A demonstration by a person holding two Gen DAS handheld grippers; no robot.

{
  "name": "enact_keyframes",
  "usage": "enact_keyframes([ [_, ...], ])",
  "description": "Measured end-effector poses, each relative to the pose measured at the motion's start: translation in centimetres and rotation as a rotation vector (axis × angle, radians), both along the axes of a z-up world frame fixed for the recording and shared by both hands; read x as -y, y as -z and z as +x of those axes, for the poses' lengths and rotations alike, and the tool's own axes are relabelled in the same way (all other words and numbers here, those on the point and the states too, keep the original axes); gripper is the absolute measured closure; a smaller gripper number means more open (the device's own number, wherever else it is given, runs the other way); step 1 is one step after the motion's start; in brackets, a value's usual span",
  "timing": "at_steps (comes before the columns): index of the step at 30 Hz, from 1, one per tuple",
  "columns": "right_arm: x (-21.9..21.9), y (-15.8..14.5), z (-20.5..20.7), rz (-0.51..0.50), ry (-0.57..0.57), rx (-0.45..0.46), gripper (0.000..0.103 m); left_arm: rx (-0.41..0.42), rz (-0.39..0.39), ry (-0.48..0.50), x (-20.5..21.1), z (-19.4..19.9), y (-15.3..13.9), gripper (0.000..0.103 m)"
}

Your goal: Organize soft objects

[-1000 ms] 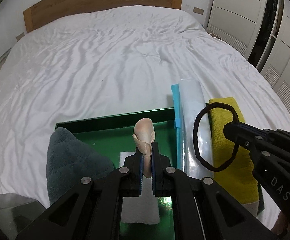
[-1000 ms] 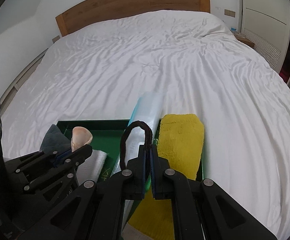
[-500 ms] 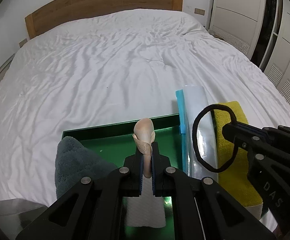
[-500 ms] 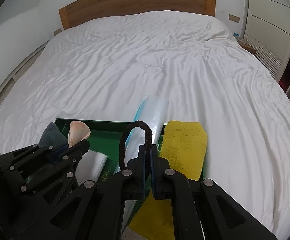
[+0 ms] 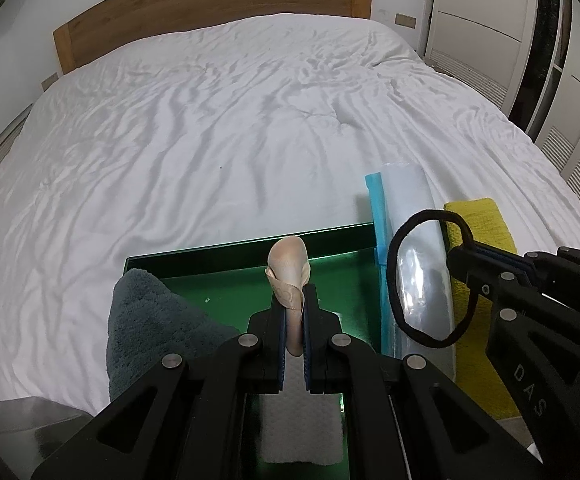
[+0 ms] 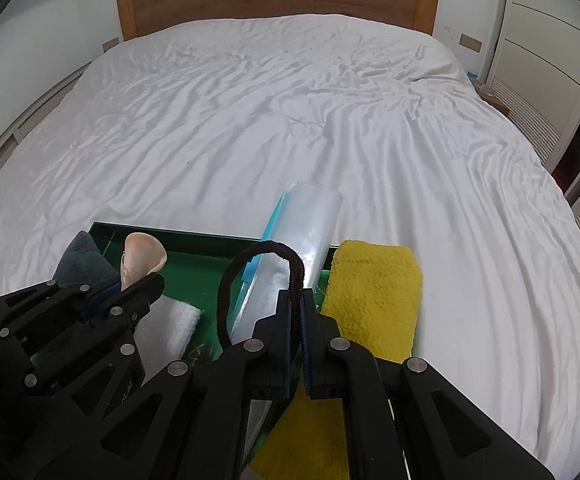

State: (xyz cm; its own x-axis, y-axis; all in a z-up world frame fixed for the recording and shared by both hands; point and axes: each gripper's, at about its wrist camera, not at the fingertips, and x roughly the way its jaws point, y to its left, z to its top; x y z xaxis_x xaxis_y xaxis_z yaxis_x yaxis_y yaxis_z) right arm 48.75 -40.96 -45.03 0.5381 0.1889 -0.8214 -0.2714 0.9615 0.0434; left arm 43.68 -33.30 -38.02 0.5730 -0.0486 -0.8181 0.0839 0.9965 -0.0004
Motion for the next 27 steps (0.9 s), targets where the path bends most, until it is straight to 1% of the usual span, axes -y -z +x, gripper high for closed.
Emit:
enact_keyframes([
  [27,-0.3,1.9,1.8,-0.044,0.006,-0.026,0.099,-0.032,0.008,-0.017,-0.8,0.8,2.1,0.098],
])
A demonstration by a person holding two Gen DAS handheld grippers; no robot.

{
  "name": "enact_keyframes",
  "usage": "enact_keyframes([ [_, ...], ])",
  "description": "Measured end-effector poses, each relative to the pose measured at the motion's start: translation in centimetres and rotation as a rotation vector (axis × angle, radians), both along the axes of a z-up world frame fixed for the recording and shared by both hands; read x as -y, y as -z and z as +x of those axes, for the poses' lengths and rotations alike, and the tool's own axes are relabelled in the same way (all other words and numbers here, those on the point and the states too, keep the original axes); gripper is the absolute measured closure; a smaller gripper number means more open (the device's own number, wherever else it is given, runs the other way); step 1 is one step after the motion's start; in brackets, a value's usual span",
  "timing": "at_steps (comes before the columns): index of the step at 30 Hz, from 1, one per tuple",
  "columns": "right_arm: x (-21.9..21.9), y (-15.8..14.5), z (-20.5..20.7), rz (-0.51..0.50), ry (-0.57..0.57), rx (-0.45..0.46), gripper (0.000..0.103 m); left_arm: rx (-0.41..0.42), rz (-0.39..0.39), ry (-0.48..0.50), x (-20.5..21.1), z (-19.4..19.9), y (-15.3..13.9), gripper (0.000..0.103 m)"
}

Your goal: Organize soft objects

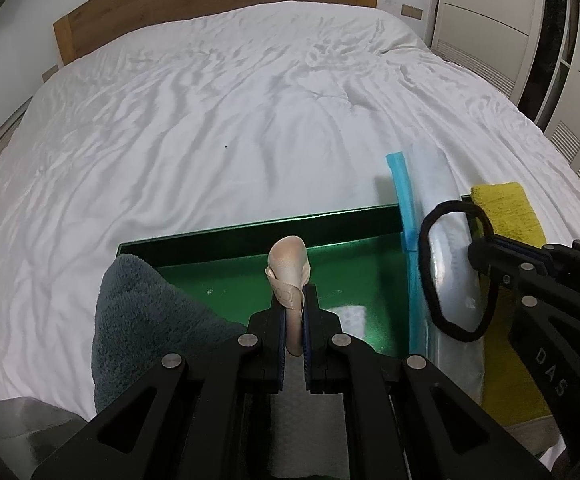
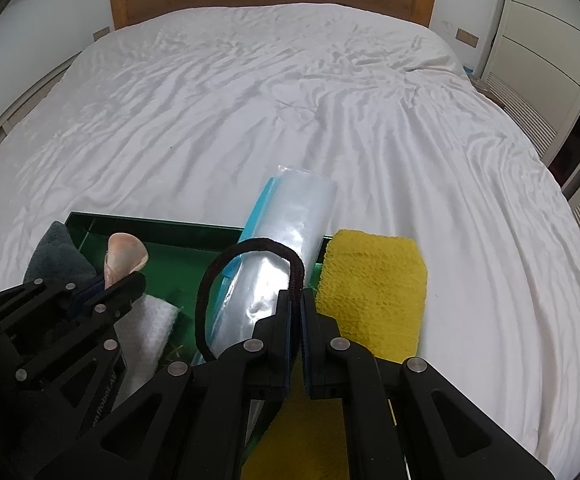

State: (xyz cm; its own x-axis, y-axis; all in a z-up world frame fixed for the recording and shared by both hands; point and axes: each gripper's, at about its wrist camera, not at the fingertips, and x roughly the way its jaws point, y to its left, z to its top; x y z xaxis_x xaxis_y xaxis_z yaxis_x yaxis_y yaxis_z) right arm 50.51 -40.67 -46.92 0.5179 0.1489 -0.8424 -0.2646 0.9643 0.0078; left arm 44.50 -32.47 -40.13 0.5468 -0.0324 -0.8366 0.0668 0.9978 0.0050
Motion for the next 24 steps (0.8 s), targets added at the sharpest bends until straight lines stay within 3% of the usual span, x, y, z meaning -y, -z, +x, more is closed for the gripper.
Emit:
enact_keyframes([
  [12,0.42,0.05,-0.14,0.002,0.009,0.006,0.098,-0.006,0.006,-0.003,0.09,0.17,0.19,0.097],
  [18,0.77,-0.14,-0.26,0.007,0.016,0.002,0.096,-0.002,0.016,-0.005,0.05,0.17,0.14,0.088],
  [21,0.86,-0.27,-0.37,0.002,0.02,0.001,0.09,-0.003,0.009,-0.008,-0.02,0.21,0.07,0.087],
  [24,0.83,-0.36,-0.41,0.003,0.025,-0.002,0.074,-0.001,0.01,-0.007,-0.08,0.21,0.02,0.075],
])
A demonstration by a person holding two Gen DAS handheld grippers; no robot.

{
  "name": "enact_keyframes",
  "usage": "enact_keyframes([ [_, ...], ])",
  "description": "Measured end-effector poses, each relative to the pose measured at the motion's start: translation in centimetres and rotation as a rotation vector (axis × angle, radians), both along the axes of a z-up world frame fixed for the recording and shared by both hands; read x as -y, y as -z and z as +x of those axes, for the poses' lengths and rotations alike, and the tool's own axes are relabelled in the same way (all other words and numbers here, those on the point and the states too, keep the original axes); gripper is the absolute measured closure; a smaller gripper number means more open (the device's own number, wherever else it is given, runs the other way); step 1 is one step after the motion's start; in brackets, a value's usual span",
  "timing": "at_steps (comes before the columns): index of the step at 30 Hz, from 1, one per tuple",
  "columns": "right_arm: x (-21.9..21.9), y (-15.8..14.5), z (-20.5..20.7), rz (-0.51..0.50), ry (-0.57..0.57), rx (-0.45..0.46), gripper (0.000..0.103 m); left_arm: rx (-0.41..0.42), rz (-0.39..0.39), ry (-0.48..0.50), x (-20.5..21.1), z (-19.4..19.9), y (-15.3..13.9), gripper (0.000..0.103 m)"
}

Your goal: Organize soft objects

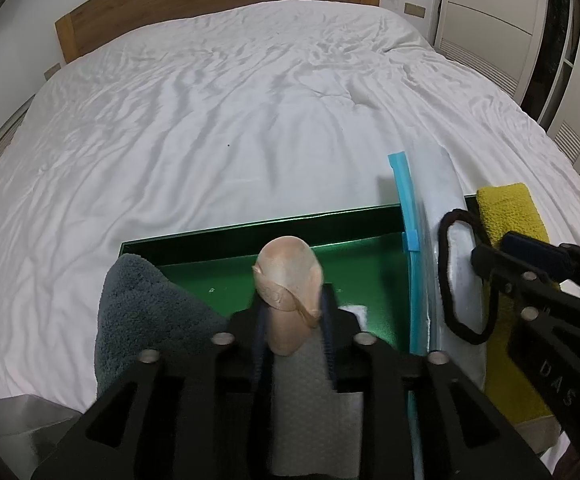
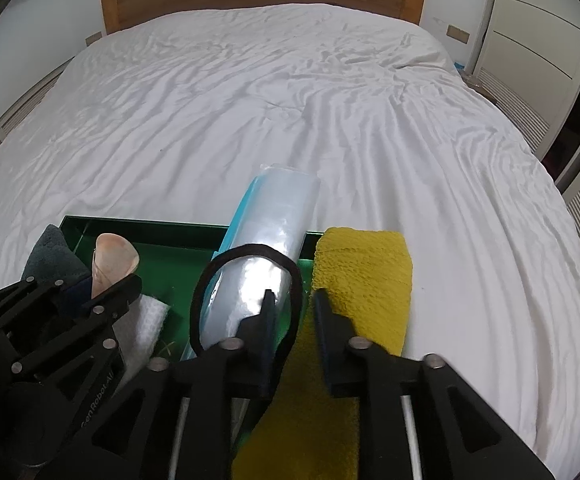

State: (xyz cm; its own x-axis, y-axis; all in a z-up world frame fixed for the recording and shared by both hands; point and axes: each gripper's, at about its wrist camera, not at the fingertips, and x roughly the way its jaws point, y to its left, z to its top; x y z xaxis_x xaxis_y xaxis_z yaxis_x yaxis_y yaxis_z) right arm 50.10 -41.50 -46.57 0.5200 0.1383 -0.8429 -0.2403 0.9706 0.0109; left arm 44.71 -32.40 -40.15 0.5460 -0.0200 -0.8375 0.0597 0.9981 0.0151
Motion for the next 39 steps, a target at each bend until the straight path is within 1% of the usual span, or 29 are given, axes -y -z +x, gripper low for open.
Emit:
enact_keyframes([
  [1,-0.1,-0.1,0.0,-0.002,0.003,0.004,0.07,0.001,0.0,0.0,0.0,0.0,0.0,0.074],
  [3,-0.1,-0.3,-0.1,0.004,0.004,0.008,0.07,0.0,0.003,-0.001,-0.1,-0.1,0.0,0.074],
  [5,-0.2,-0.4,-0.2,0.0,0.005,0.011,0.069,0.0,-0.005,-0.004,-0.2,-0.1,0.0,0.067],
  [6,-0.2,-0.5,-0.2,0.001,0.007,0.015,0.069,0.005,-0.009,-0.006,-0.2,-0.1,-0.1,0.065],
  [8,-0.1,-0.7,-0.4,0.012,0.009,0.02,0.069,0.017,-0.003,-0.006,-0.2,-0.3,-0.3,0.054],
  [11,0.2,-1.3,-0.8,0.027,0.013,0.034,0.069,0.036,-0.01,-0.003,-0.2,-0.6,-0.9,0.053],
  [12,0.4,-1.5,-1.0,0.035,0.015,0.036,0.069,0.047,-0.007,-0.004,-0.2,-0.7,-1.1,0.05],
  [13,0.5,-1.8,-1.2,0.043,0.018,0.042,0.069,0.062,-0.001,-0.008,-0.2,-0.9,-1.5,0.043],
  [14,0.8,-2.2,-1.5,0.051,0.023,0.054,0.068,0.074,0.001,-0.008,-0.1,-1.0,-1.8,0.038],
  [17,1.4,-3.1,-2.1,0.076,0.032,0.065,0.068,0.098,0.015,-0.022,-0.2,-1.2,-2.7,0.037],
  [20,1.9,-3.9,-2.8,0.081,0.042,0.077,0.067,0.103,0.015,-0.04,-0.5,-1.4,-3.4,0.037],
  [25,2.8,-5.5,-5.2,0.071,0.079,0.096,0.067,0.13,-0.008,-0.017,-0.3,-3.3,-5.0,0.037],
  [28,4.0,-6.9,-7.6,0.066,0.111,0.114,0.066,0.159,-0.042,0.013,0.1,-5.8,-6.6,0.037],
  [29,4.5,-7.7,-8.8,0.059,0.121,0.125,0.064,0.166,-0.059,0.019,0.1,-6.9,-7.1,0.037],
  [31,5.4,-8.8,-10.9,0.045,0.134,0.141,0.06,0.183,-0.098,0.038,0.0,-10.1,-8.5,0.037],
  [33,6.1,-10.2,-13.6,0.03,0.138,0.153,0.059,0.185,-0.144,0.06,-0.4,-12.6,-9.5,0.037],
  [36,5.9,-12.1,-18.3,-0.013,0.116,0.167,0.058,0.194,-0.187,0.105,-1.8,-18.0,-11.4,0.037],
  [39,4.3,-13.7,-23.7,-0.038,0.059,0.151,0.057,0.187,-0.179,0.179,-4.7,-24.1,-12.7,0.037],
])
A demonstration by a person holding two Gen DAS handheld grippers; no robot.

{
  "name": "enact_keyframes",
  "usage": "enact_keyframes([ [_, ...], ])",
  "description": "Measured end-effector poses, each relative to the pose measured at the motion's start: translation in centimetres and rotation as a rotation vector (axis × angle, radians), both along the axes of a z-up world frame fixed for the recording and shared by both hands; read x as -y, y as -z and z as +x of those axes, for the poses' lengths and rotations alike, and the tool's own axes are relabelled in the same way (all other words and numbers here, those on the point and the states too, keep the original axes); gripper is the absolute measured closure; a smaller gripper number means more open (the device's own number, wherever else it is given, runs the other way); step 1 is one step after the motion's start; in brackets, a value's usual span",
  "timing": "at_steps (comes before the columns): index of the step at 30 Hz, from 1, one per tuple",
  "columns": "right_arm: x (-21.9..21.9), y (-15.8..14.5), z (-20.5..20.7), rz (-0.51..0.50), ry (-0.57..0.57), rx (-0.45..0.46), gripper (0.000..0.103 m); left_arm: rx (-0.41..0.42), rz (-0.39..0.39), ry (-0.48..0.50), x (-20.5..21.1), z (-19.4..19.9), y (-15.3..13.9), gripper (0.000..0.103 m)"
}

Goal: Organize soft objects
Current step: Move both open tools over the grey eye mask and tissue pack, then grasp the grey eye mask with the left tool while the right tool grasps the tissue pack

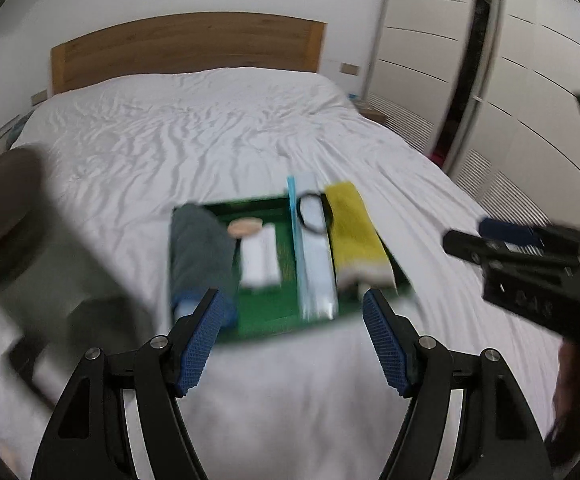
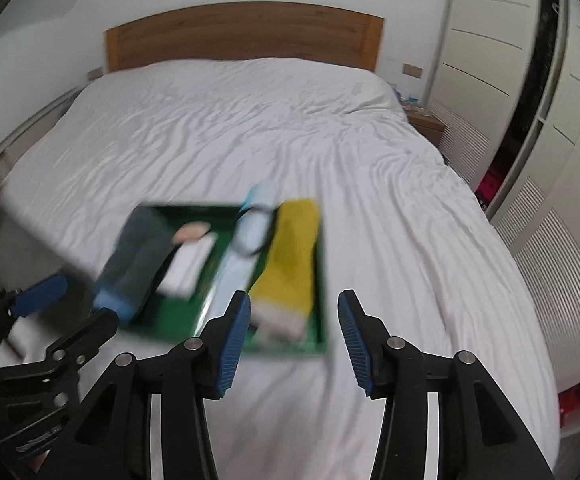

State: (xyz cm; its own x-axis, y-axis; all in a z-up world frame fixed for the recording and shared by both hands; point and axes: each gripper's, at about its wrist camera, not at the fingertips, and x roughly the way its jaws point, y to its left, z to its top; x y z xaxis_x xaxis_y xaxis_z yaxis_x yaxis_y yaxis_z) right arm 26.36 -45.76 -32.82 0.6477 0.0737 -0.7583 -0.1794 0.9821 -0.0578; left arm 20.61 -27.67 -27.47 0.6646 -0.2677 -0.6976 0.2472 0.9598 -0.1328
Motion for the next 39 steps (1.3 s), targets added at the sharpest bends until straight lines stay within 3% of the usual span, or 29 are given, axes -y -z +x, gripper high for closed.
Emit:
enact_keyframes([
  [5,-5.9,-2.7,-8.6,0.038,-0.145,-0.063,0.053,-0.051,0.089,0.009,-8.1,-8.0,-0.6,0.037],
  [11,-17.4,-3.5,-15.0,0.153,-0.322,-0.167,0.048,-0.172,0.241,-0.173,-23.1,-14.5,0.7,0.037],
  [16,-27.8,-1.0,-17.9,0.278,-0.404,-0.266,0.047,-0.191,0.332,-0.352,-34.7,-16.0,2.2,0.03],
  [21,-37.0,3.2,-19.3,0.335,-0.407,-0.369,0.047,-0.229,0.3,-0.395,-41.5,-15.3,5.2,0.029],
  [29,-44.1,7.0,-18.6,0.303,-0.379,-0.424,0.047,-0.322,0.245,-0.274,-44.7,-15.4,9.5,0.029],
  [39,-48.0,11.1,-17.3,0.221,-0.286,-0.466,0.042,-0.39,0.305,-0.183,-44.4,-14.0,13.0,0.029],
])
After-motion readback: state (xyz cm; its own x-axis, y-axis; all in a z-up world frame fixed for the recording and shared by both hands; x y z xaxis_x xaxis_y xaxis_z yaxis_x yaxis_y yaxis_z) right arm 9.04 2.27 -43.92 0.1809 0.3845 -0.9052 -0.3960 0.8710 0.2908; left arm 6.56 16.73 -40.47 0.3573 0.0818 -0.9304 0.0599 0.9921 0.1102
